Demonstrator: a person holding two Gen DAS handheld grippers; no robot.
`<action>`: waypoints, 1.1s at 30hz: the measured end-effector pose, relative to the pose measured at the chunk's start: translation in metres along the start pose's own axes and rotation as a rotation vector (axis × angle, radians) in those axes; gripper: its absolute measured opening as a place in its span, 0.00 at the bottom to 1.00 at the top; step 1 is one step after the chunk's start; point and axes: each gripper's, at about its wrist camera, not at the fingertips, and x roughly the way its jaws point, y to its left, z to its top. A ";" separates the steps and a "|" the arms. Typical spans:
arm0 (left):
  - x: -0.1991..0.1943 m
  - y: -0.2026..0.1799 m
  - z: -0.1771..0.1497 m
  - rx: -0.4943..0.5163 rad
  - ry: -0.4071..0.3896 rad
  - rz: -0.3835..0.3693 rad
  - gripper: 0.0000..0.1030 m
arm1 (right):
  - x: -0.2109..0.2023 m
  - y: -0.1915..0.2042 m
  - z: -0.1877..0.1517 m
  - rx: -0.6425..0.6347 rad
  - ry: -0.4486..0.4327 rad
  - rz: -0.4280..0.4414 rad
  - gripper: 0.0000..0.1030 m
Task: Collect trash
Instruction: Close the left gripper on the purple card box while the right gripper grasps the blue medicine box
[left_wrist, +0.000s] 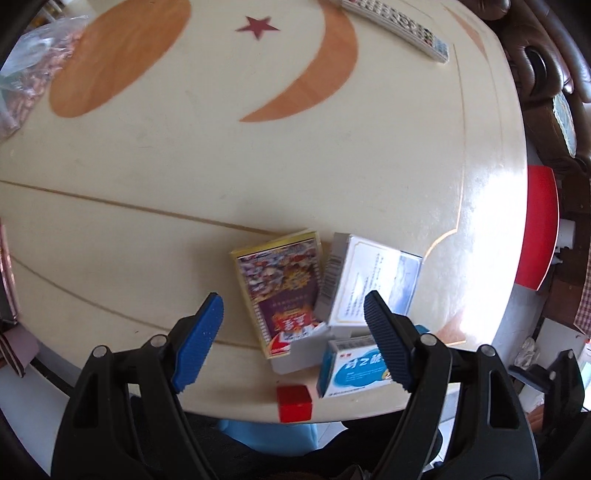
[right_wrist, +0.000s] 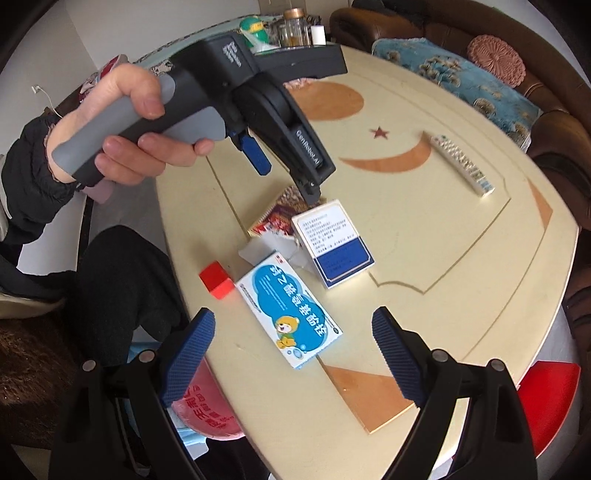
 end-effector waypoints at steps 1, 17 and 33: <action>0.001 -0.004 0.002 0.020 0.003 0.003 0.74 | 0.004 -0.002 0.000 -0.001 0.002 0.005 0.82; 0.014 -0.010 0.010 0.012 0.005 -0.038 0.74 | 0.045 -0.001 0.003 -0.034 0.056 0.094 0.82; 0.029 0.048 0.026 -0.153 0.003 -0.100 0.74 | 0.066 0.006 0.002 -0.064 0.088 0.135 0.82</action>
